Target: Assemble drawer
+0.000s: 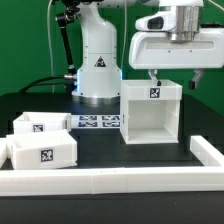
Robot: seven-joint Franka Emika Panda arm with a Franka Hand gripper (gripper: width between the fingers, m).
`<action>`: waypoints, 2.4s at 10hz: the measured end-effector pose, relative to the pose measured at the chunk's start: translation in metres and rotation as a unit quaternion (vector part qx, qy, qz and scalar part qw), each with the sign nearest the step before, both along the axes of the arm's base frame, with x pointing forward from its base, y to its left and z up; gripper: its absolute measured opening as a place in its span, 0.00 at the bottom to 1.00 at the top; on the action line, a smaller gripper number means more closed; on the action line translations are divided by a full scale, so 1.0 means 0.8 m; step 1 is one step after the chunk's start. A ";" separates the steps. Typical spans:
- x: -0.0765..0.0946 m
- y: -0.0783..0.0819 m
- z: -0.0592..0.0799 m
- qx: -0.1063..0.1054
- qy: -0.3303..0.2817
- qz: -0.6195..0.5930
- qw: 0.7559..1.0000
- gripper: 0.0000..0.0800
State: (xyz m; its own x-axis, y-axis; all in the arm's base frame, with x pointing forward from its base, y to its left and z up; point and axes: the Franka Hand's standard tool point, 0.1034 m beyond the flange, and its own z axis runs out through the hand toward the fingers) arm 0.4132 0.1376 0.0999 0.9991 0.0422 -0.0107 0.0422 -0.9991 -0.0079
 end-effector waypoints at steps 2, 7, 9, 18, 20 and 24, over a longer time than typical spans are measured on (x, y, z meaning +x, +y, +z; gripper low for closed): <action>-0.001 0.000 -0.007 0.000 0.005 0.001 1.000 0.81; -0.001 0.000 -0.007 0.000 0.007 0.002 1.000 0.35; -0.001 0.000 -0.007 0.000 0.008 0.002 1.000 0.05; 0.051 -0.028 -0.006 0.014 0.006 -0.001 1.000 0.05; 0.088 -0.038 -0.006 0.019 -0.009 0.027 0.999 0.05; 0.144 -0.045 -0.006 0.026 -0.052 0.071 0.996 0.05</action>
Offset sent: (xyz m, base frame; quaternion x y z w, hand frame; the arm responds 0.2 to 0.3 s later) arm 0.0000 0.0000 0.0000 0.0000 0.0000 0.0000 1.0000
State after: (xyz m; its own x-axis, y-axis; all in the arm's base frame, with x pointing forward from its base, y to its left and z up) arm 0.5283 0.1013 0.0955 0.9785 0.1809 0.0986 0.1863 -0.9813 -0.0482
